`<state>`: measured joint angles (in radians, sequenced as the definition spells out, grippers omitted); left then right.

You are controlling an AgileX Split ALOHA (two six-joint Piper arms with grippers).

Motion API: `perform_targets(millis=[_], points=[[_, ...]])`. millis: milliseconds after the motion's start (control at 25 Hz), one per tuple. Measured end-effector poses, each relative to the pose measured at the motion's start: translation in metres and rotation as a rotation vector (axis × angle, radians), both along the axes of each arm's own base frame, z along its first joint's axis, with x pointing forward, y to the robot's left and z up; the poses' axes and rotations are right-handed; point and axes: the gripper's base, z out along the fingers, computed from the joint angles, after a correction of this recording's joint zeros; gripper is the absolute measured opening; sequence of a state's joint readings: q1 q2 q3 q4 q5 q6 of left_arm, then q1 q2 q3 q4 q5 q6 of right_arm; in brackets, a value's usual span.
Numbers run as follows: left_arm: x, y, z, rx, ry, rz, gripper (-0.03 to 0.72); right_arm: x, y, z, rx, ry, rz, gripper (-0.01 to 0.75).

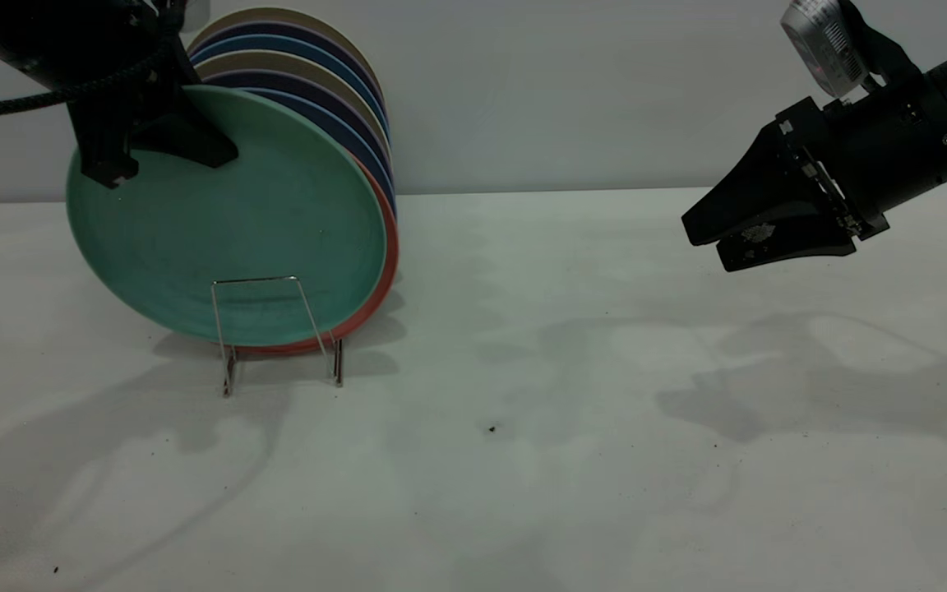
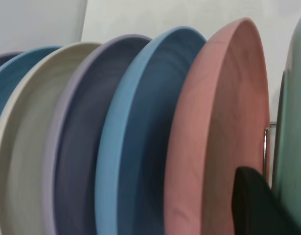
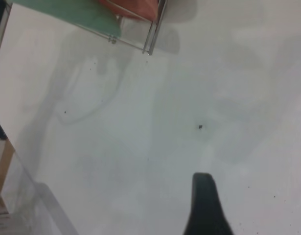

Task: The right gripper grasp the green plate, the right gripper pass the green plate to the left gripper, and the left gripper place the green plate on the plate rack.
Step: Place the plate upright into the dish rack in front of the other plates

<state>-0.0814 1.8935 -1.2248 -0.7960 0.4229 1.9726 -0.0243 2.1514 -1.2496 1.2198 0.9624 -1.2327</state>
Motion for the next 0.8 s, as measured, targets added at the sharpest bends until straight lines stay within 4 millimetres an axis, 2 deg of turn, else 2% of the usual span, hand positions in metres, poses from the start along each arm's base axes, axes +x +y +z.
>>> perform_targets(millis=[120,360,520,640,800], points=[[0.0,0.0,0.0,0.0,0.0,0.0,0.152,0.0,0.0,0.0,0.0,0.0,-0.001,0.536],[0.0,0.0,0.0,-0.001,0.001,0.001,0.259,0.0,0.0,0.0,-0.001,0.002,-0.002,0.536],[0.0,0.0,0.0,-0.002,0.001,0.002,0.283,0.0,0.0,0.0,-0.002,0.002,-0.001,0.536],[-0.001,0.0,0.007,-0.004,-0.015,0.001,0.285,0.0,0.0,0.0,-0.002,0.002,-0.002,0.536],[-0.009,-0.002,0.026,-0.024,-0.03,-0.026,0.285,0.0,0.0,0.0,-0.002,0.002,-0.002,0.536]])
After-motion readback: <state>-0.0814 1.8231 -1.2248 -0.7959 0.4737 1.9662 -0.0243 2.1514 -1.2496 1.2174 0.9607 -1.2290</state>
